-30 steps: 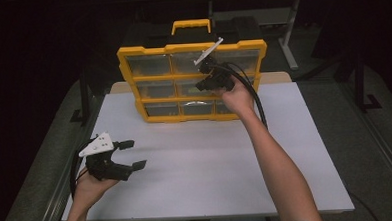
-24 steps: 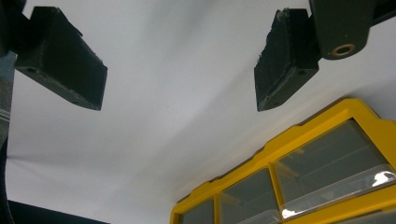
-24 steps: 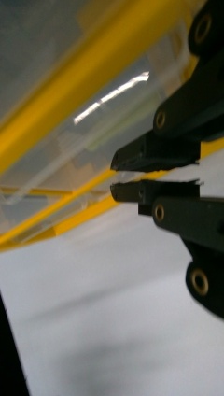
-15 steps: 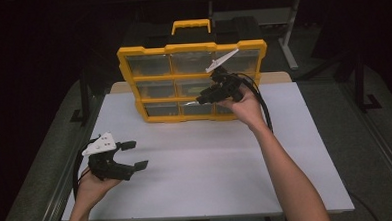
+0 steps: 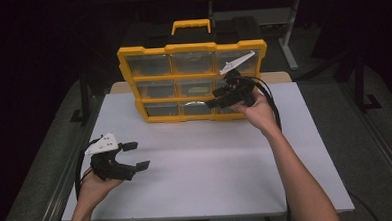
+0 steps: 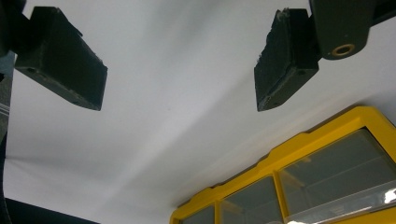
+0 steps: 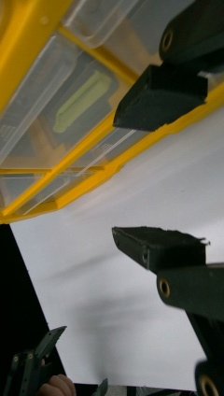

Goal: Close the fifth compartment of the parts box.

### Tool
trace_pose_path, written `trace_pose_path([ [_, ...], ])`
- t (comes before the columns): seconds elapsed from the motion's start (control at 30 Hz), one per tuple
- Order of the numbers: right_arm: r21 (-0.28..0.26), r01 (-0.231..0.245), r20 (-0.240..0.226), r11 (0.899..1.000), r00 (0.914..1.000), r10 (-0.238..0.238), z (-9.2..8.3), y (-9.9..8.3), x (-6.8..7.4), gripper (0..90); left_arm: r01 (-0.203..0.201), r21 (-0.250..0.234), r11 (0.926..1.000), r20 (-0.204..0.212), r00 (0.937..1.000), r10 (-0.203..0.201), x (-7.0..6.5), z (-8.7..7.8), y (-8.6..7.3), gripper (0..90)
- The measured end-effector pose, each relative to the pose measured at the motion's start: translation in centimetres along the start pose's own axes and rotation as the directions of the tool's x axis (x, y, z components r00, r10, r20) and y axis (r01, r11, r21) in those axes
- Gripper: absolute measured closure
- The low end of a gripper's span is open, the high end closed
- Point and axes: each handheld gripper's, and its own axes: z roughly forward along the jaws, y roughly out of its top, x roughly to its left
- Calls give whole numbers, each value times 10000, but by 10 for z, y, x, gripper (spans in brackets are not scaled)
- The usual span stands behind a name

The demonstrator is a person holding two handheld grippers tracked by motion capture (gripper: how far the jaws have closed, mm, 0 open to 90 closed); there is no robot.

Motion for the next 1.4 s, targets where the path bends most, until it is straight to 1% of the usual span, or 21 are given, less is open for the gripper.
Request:
trace_pose_path([
  [0.03, 31, -75, 75, 10000, 9999, 75, -1, -2, 1, 344, -40, 39, 10000, -27, 10000, 40, 1, 0, 0, 171],
  [0.1, 30, -106, 71, 9999, 9999, 105, -4, -6, 1, 323, 2, 16, 10000, -30, 10000, -2, 1, 1, -1, 167],
  [0.17, -123, -201, 26, 9997, 9998, 202, -7, -10, 1, 294, 137, 33, 9999, -40, 9999, -137, 1, 2, -1, 166],
  [0.2, -249, -229, 72, 9994, 9997, 231, -9, -13, 1, 294, 148, 40, 9999, -19, 9999, -148, 1, 2, -2, 165],
  [0.27, -185, -145, 170, 9997, 9997, 148, -11, -21, 1, 274, 132, 11, 9999, -41, 9999, -132, 1, 2, -1, 163],
  [0.4, -289, -193, 182, 9994, 9996, 199, -13, -31, 1, 245, 72, 83, 9999, -103, 9999, -72, 2, 3, -2, 161],
  [0.5, -325, -214, 216, 9992, 9995, 222, -15, -35, 1, 227, 90, 36, 10000, -113, 9999, -90, 2, 3, -2, 161],
  [0.6, -436, -270, 268, 9987, 9992, 282, -19, -39, 2, 206, 78, 122, 9999, -120, 9999, -76, 2, 4, -3, 161],
  [0.63, -475, -253, 273, 9986, 9993, 266, -20, -40, 2, 204, 127, 115, 9999, -106, 9999, -126, 2, 5, -3, 161],
  [0.67, -531, -210, 325, 9984, 9992, 228, -22, -42, 2, 188, 83, 205, 9998, -113, 9999, -81, 2, 5, -3, 161],
  [0.7, -591, -305, 275, 9978, 9991, 321, -25, -44, 3, 187, 163, 114, 9998, -112, 9998, -162, 2, 6, -4, 162],
  [0.73, -645, -225, 282, 9977, 9993, 244, -26, -46, 3, 183, 178, 133, 9998, -105, 9998, -177, 2, 6, -4, 163],
  [0.77, -656, -268, 316, 9975, 9991, 290, -28, -48, 4, 174, 196, 79, 9998, -100, 9998, -195, 2, 7, -5, 163],
  [0.83, -606, -292, 350, 9977, 9989, 314, -29, -49, 5, 171, 86, 146, 9999, -130, 9999, -84, 3, 6, -5, 163],
  [0.9, -671, -237, 372, 9975, 9990, 262, -33, -56, 7, 159, 98, 72, 9999, -150, 9998, -97, 3, 6, -5, 163],
  [0.93, -671, -237, 372, 9975, 9990, 262, -33, -56, 7, 159, 98, 72, 9999, -150, 9998, -97, 3, 6, -5, 163],
  [0.97, -713, -265, 464, 9971, 9985, 299, -35, -60, 7, 145, 134, 111, 9998, -144, 9998, -132, 2, 6, -5, 163],
  [1.0, -713, -265, 464, 9971, 9985, 299, -35, -60, 7, 145, 142, 156, 9998, -147, 9998, -139, 2, 6, -5, 163],
  [1.17, -658, -331, 577, 9973, 9976, 369, -40, -71, 5, 143, 186, 123, 9998, -97, 9998, -184, 3, 9, -7, 162],
  [1.4, -805, -506, 699, 9955, 9960, 563, -50, -83, 3, 137, 315, 119, 9994, -86, 9995, -314, 4, 10, -9, 162],
])
